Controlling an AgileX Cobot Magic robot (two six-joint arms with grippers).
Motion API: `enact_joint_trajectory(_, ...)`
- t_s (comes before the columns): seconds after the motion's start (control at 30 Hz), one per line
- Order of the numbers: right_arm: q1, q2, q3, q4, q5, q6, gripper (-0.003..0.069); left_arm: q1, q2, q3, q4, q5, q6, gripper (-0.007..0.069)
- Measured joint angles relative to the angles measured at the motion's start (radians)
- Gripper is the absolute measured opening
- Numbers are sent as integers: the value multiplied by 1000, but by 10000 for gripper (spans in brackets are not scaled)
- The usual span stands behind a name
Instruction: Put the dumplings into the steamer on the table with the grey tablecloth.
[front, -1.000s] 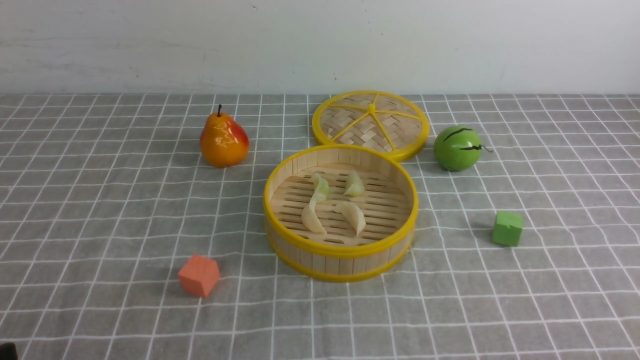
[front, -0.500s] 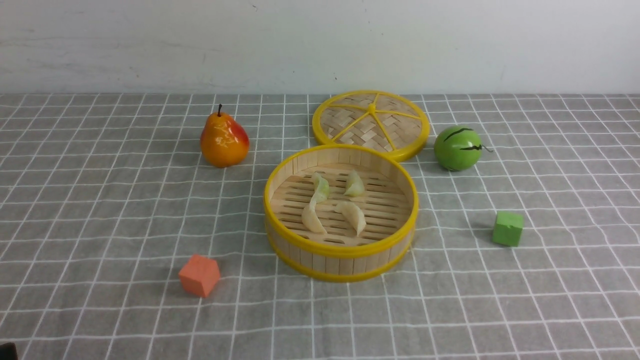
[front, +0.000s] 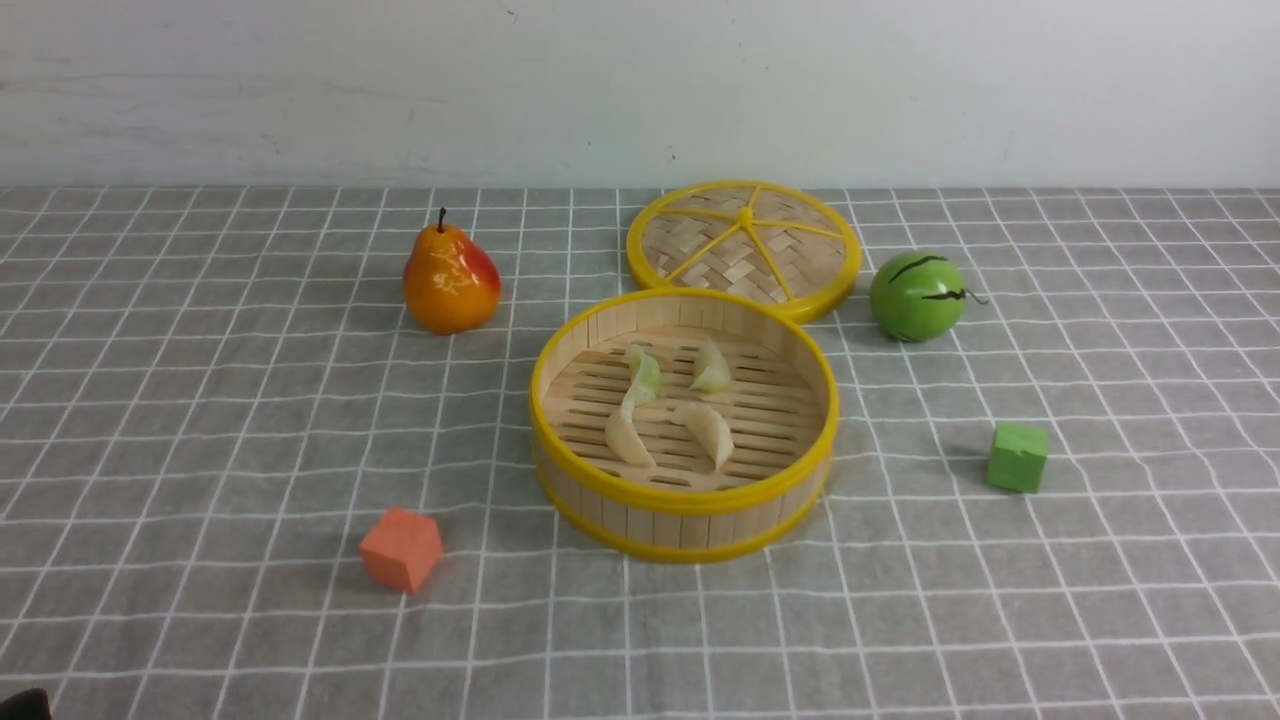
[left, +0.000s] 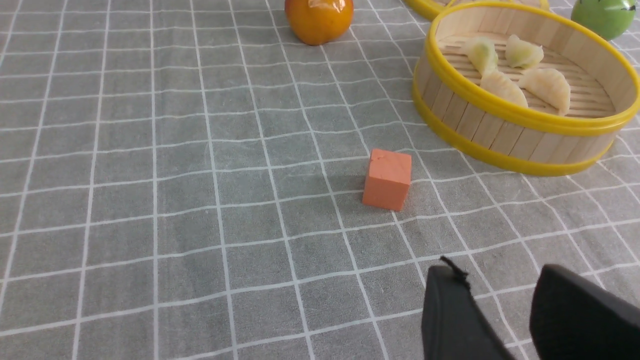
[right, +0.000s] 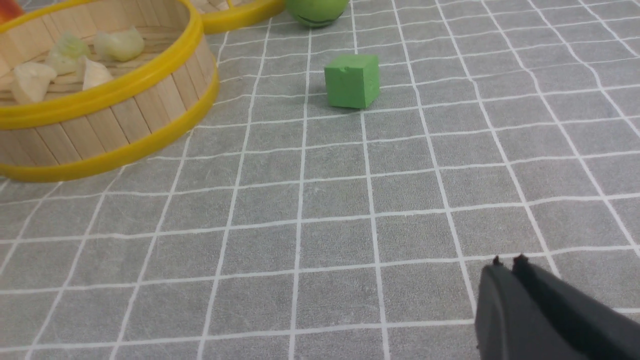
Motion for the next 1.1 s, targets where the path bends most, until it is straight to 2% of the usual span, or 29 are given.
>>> enact_joint_trajectory(0.1, 0, 0, 0, 0, 0, 0, 23, 39, -56, 83, 4, -38, 2, 237)
enact_joint_trajectory(0.23, 0, 0, 0, 2, 1, 0, 29, 159, -160, 173, -22, -69, 14, 237)
enact_joint_trajectory(0.4, -1, 0, 0, 3, 2, 0, 31, 347, -177, 316, -125, -312, 26, 237)
enact_joint_trajectory(0.5, -1, 0, 0, 3, 3, 0, 31, 396, -177, 326, -157, -317, 52, 231)
enact_joint_trajectory(0.57, -1, 0, 0, 3, 3, 0, 31, 401, -177, 327, -174, -304, 65, 219)
enact_joint_trajectory(0.7, -1, 0, 0, 3, 3, 0, 33, 406, -177, 332, -235, -218, 168, 122)
enact_joint_trajectory(0.8, -1, 0, 0, 3, 3, 0, 38, 406, -177, 333, -255, -216, 304, 17)
enact_joint_trajectory(0.87, -1, 0, 0, 3, 3, 0, 41, 406, -177, 333, -265, -216, 336, -15)
enact_joint_trajectory(1.1, -1, 0, 0, 3, 3, 0, 52, 406, -177, 333, -279, -215, 357, -14)
